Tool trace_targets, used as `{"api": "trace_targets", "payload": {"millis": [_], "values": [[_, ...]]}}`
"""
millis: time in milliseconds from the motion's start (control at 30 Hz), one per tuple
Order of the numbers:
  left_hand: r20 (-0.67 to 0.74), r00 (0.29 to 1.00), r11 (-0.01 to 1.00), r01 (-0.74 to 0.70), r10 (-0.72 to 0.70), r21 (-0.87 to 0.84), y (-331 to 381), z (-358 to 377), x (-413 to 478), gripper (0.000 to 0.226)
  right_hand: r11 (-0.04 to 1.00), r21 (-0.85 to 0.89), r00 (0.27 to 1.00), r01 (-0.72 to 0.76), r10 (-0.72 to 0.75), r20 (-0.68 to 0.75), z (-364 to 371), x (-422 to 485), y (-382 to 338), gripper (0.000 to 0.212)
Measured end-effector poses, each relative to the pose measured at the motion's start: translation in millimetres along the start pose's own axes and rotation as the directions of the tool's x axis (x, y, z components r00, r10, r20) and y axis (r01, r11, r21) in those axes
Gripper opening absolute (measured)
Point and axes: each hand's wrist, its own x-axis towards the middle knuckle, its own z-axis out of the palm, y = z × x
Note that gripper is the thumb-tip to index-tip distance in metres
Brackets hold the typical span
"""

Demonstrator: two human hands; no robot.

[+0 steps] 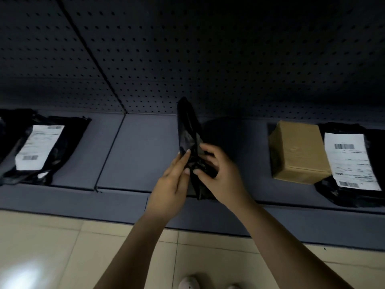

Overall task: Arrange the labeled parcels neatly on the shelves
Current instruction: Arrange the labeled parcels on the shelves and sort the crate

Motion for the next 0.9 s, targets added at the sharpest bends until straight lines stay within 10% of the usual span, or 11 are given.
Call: {"api": "trace_targets", "payload": {"millis": [233,400,700,900], "values": [[-0.096,0.984,0.986,0.139,-0.148,-0.093,-27.3,-33.5,-12.6,0.064,0.995,-0.028,0.991,-0.098,0.1,0.084,24.6,4.9,-0.1,0.03],[-0.078,0.973,0.975,0.211,-0.216,-0.062,-46.9,-35.3,-17.7,0.063,0.927,-0.25,0.952,-0.279,0.3,0.051,42.4,13.7,20.6,0.054],[-0.031,0.979,0.978,0.201,-0.2,0.049,-65.0,-24.7,-7.2,0.076,0.932,-0.148,0.935,-0.332,0.346,0.078,51.5,13.0,21.9,0.076],[-0.127,0.968,0.975,0.213,-0.219,-0.055,-60.0,-27.2,-1.6,0.087,0.885,-0.126,0.877,-0.448,0.462,0.129,43.0,24.4,19.6,0.051]]}}
